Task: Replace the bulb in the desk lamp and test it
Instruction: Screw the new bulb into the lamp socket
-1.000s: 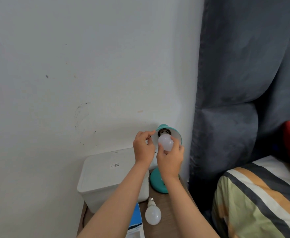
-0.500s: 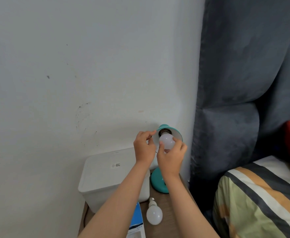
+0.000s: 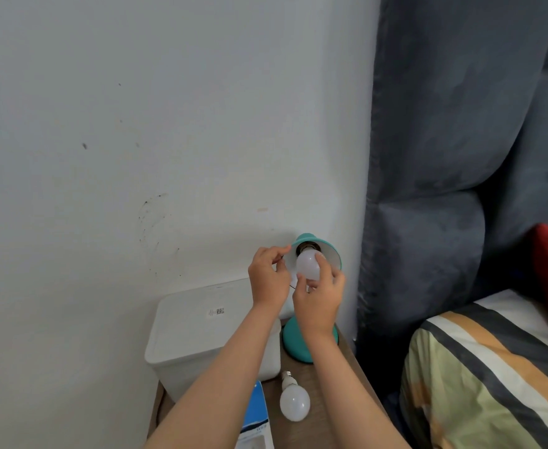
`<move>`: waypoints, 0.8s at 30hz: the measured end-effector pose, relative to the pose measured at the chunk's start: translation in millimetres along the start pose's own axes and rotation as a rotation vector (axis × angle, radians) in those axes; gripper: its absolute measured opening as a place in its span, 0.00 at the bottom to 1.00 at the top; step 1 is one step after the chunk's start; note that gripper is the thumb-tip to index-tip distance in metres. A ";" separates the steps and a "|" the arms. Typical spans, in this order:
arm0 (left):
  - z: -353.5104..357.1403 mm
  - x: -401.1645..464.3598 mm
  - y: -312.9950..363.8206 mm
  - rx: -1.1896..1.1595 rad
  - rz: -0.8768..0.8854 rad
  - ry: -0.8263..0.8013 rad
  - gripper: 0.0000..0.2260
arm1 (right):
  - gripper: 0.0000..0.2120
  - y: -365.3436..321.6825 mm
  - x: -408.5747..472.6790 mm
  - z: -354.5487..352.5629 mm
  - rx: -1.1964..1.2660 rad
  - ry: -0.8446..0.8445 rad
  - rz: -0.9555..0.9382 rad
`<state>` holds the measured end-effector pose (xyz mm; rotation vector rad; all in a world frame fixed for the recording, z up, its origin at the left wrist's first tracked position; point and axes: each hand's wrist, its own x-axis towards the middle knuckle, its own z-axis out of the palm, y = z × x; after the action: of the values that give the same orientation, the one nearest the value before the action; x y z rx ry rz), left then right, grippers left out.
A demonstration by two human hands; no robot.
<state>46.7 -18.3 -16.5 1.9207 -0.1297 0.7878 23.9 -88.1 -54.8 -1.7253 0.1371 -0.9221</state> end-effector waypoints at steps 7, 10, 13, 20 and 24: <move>-0.5 1.1 -0.5 0.011 -0.005 -0.009 0.15 | 0.23 -4.3 0.4 2.6 -0.001 0.051 0.019; -0.4 1.2 0.1 0.012 -0.007 -0.010 0.15 | 0.21 -3.3 -0.9 3.7 -0.013 0.035 -0.026; -0.3 1.9 -0.5 0.001 -0.015 -0.004 0.15 | 0.21 -3.4 2.0 1.3 0.006 0.044 0.078; 0.3 0.7 0.0 -0.003 -0.012 -0.002 0.15 | 0.22 -1.1 0.1 1.4 -0.021 0.008 -0.057; -0.1 1.6 0.0 -0.009 -0.013 -0.001 0.15 | 0.22 -1.8 3.5 0.4 -0.023 0.012 0.070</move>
<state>48.0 -17.9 -15.6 1.9114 -0.1214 0.7767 26.0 -88.9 -51.5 -1.7258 0.2157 -0.8832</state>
